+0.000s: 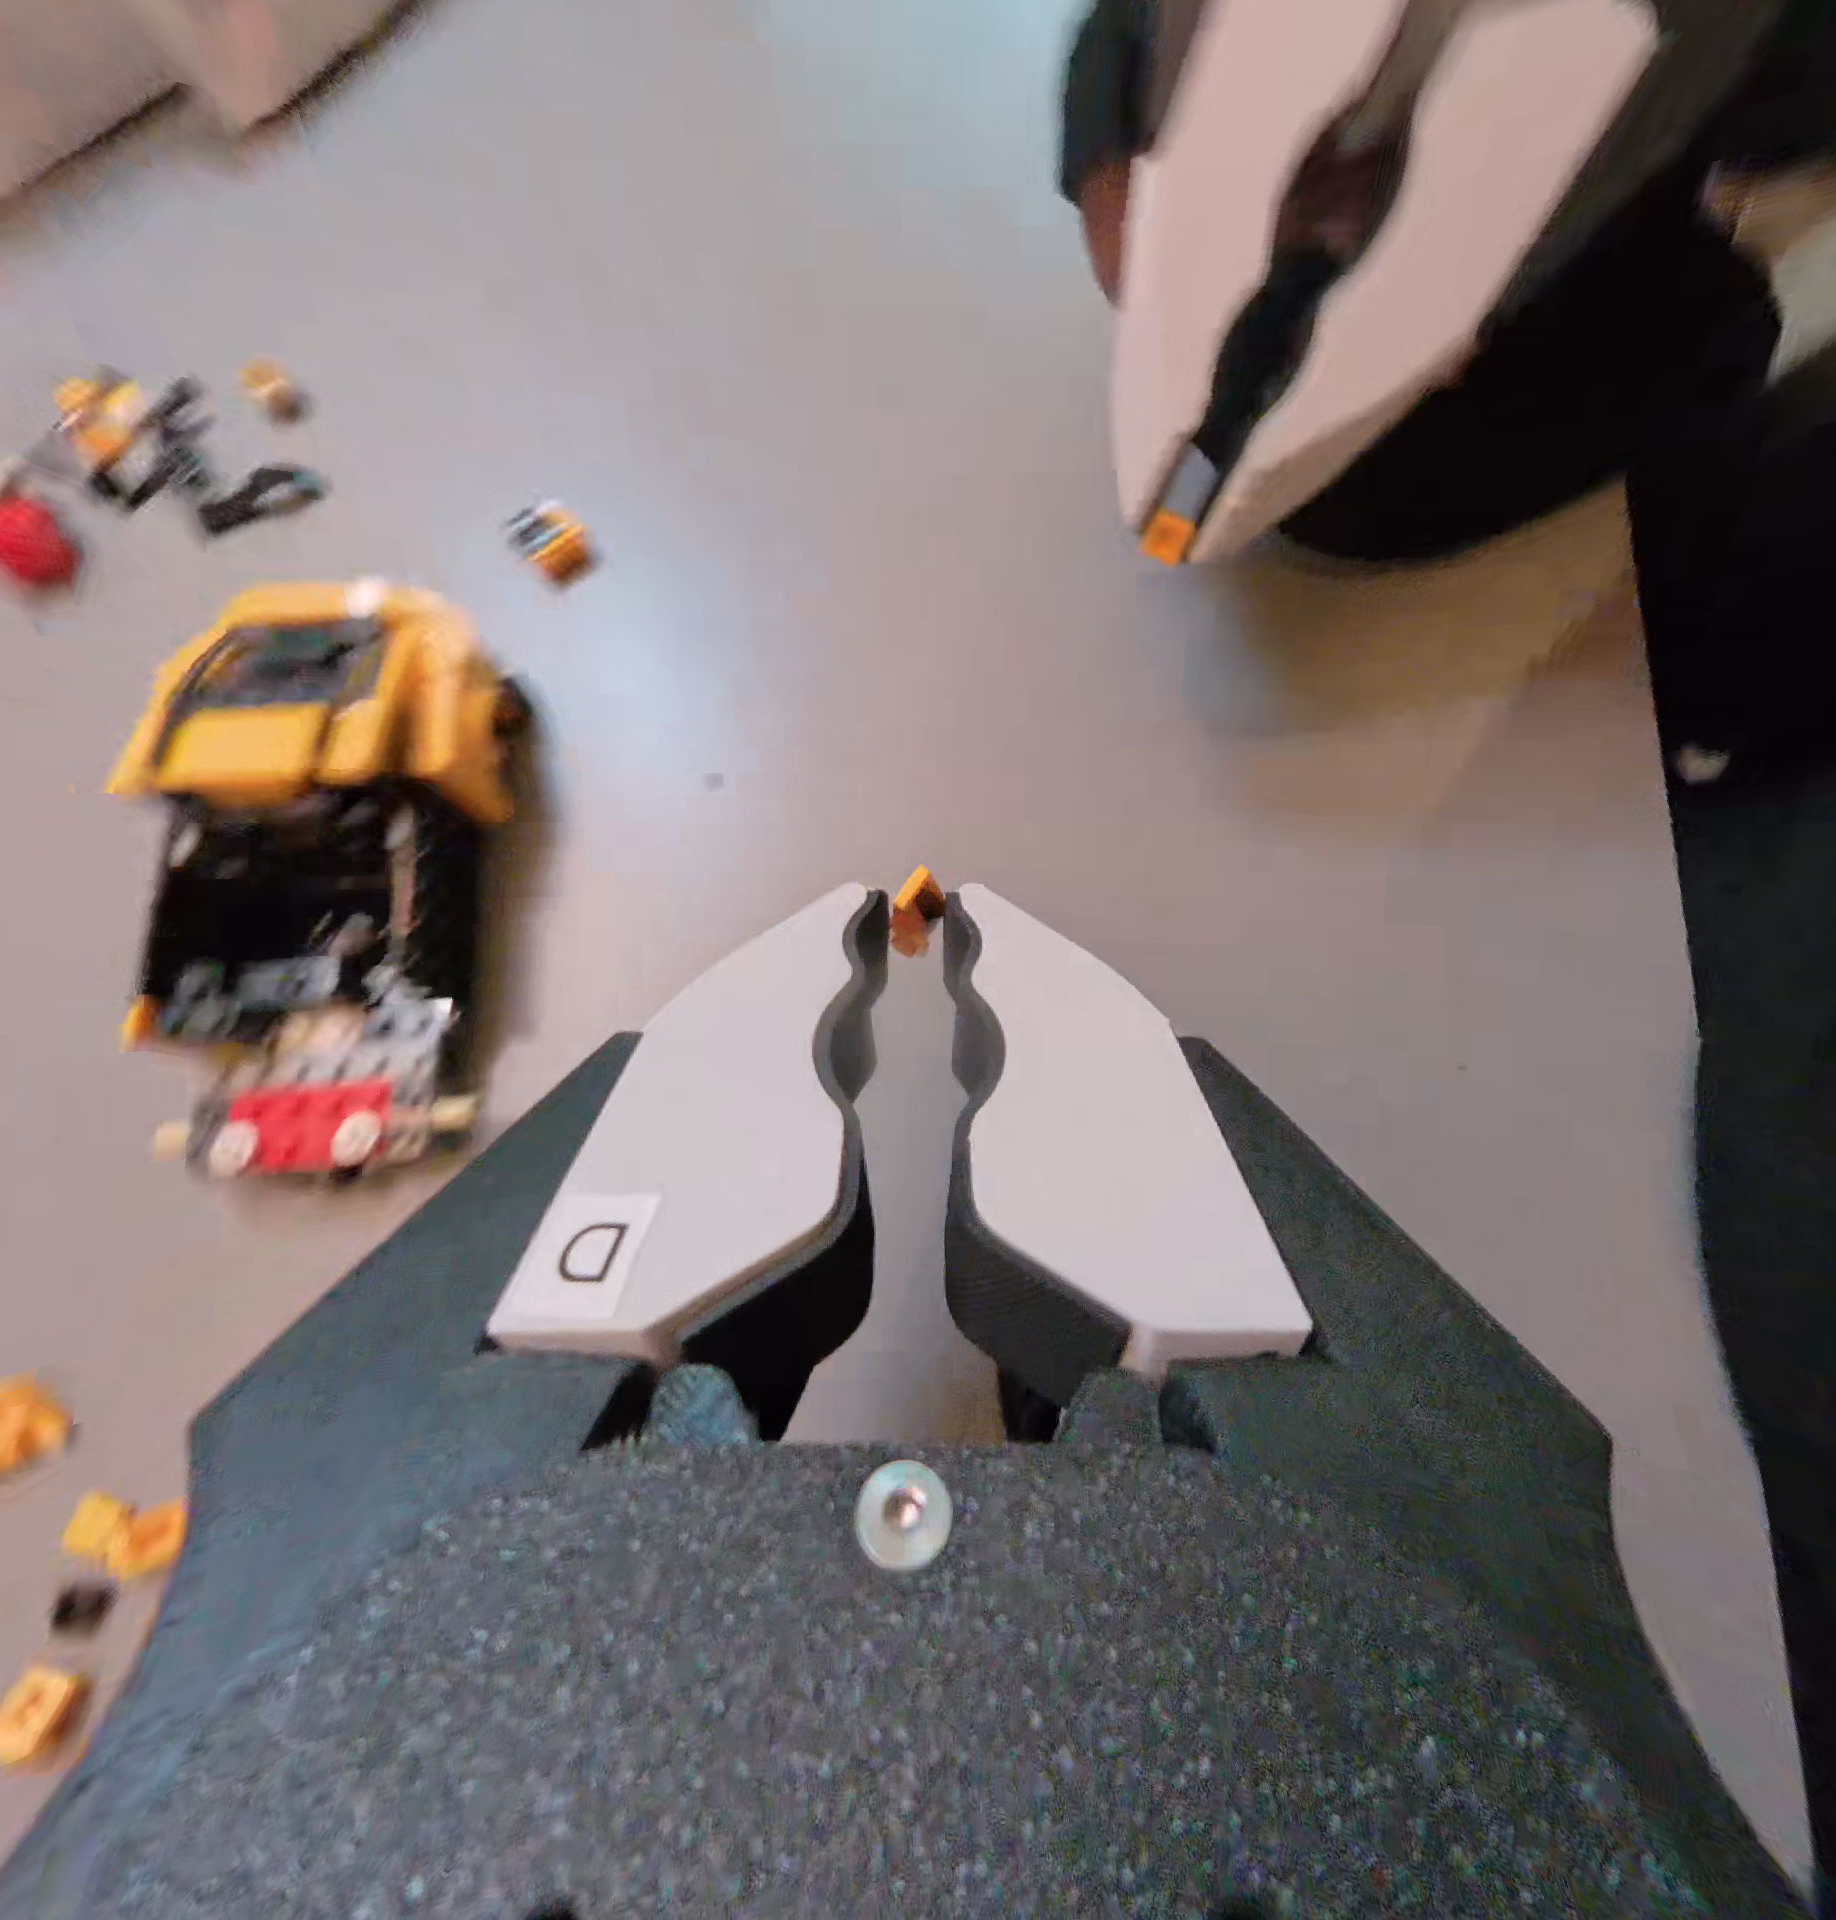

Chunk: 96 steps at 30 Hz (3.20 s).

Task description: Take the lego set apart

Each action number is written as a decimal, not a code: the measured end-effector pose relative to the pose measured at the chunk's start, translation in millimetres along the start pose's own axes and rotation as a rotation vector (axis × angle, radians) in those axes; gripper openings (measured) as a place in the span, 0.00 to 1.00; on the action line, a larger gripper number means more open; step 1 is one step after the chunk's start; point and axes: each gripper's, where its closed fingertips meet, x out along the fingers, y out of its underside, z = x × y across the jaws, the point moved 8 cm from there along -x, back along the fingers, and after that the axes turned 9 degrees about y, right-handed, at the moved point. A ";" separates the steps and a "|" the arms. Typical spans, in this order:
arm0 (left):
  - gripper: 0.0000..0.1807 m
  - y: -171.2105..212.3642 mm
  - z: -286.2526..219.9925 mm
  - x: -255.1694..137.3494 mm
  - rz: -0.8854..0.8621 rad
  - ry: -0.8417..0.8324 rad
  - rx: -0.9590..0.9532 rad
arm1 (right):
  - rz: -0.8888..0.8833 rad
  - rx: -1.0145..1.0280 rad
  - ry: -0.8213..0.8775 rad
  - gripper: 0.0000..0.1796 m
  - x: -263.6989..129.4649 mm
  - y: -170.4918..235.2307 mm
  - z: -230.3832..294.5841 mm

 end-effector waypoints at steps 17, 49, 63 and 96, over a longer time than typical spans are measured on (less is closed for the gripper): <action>0.06 47.1 73.3 -88.7 -0.387 -0.213 -0.349 | -0.093 -0.054 0.040 0.12 170.7 -92.5 -52.8; 0.07 51.6 58.5 -64.5 -0.407 0.270 -0.499 | -0.350 -0.428 -0.027 0.10 144.6 -101.2 -34.6; 0.06 45.7 59.3 -74.0 -0.619 0.470 -0.601 | -0.495 -0.324 0.009 0.09 124.5 -114.1 -43.7; 0.04 25.6 43.0 -84.4 -0.645 0.561 -0.434 | -0.607 -0.136 -0.246 0.08 105.5 -129.4 -45.9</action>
